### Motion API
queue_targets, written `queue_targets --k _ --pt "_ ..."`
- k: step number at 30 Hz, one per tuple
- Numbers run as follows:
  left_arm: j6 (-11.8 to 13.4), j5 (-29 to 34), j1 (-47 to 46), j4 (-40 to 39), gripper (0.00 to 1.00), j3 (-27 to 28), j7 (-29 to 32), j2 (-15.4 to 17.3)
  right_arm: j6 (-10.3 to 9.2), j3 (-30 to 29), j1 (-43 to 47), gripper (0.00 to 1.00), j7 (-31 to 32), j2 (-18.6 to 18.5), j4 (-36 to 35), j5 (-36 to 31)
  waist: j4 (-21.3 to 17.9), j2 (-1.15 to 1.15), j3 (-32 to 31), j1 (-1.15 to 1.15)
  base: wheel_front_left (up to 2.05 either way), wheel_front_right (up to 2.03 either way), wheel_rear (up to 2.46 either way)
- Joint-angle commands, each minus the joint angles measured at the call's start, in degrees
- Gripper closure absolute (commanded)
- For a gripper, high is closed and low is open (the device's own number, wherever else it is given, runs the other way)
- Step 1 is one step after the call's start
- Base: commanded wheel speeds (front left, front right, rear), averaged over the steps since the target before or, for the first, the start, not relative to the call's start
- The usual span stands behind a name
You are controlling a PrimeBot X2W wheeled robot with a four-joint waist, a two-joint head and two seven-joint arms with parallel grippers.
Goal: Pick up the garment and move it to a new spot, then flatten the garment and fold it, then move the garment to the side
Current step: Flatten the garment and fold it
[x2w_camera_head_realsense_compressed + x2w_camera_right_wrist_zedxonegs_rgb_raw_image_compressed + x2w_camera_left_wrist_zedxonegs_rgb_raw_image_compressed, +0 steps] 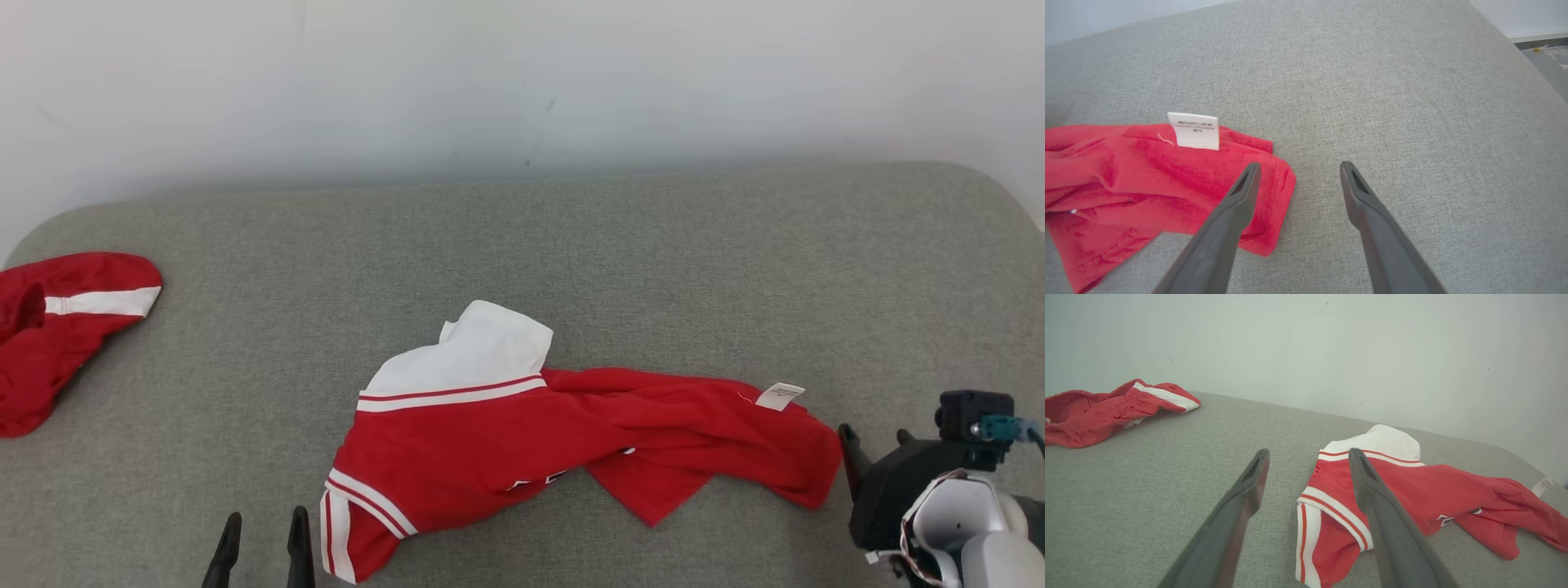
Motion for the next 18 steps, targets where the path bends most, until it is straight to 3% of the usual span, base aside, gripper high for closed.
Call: queue_targets --k 1,9,18 --pt "0.1 0.4 0.1 -0.2 0.0 -0.2 -0.2 0.0 -0.14 -1.2 -1.5 0.0 0.9 0.0 0.6 -0.8 0.5 0.0 -0.1 0.0 0.0 0.0 0.0" --pt "0.1 0.2 0.4 -0.3 0.0 -0.3 -0.2 0.7 -0.14 -3.9 -6.1 0.0 3.9 0.6 7.3 -2.8 1.7 0.0 0.5 0.0 0.0 0.0 0.0" --pt "0.1 0.1 0.1 -0.5 0.0 -0.2 -0.2 1.1 -0.14 -2.2 -8.8 0.0 3.3 1.2 16.0 -2.9 2.2 0.0 1.7 0.0 0.0 0.0 0.0"
